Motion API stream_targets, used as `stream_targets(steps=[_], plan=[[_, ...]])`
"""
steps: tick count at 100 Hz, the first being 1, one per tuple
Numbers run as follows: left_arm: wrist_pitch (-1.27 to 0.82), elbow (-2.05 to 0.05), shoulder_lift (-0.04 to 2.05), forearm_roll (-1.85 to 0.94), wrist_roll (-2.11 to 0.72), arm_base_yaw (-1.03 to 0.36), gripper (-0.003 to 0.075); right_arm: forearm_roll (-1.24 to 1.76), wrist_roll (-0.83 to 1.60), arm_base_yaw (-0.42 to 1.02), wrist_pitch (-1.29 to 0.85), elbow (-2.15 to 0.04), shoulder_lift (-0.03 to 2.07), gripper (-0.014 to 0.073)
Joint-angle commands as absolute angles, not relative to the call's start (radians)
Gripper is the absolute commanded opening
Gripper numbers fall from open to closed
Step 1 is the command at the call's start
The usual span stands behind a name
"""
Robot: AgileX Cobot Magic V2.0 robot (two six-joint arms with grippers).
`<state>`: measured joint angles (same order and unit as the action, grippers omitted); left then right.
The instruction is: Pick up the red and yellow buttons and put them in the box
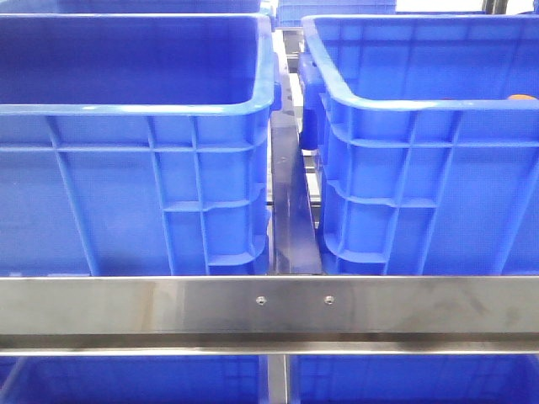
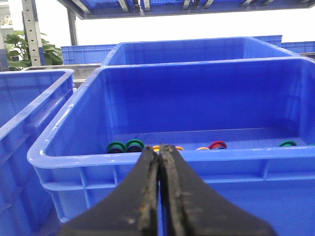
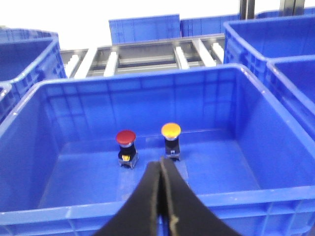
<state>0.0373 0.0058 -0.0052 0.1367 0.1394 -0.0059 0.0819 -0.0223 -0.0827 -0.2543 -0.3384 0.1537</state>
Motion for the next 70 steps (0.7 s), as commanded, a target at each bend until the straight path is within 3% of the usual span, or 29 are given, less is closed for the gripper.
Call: stream_targets(steps=[1,28,70], plan=[[0.116,0.045,-0.038,0.132,0.142,-0.004,-0.0019,0.061,-0.038,-0.074,-0.123,-0.306,0.117,-0.0116],[0.116,0.045,-0.038,0.132,0.142,-0.004,-0.0019,0.061,-0.054,-0.074,-0.088,-0.134,-0.036,-0.0116],[0.116,0.045,-0.038,0.132,0.142,-0.004,-0.0019,0.048,-0.055,-0.031,0.037,-0.013,-0.035,-0.0116]])
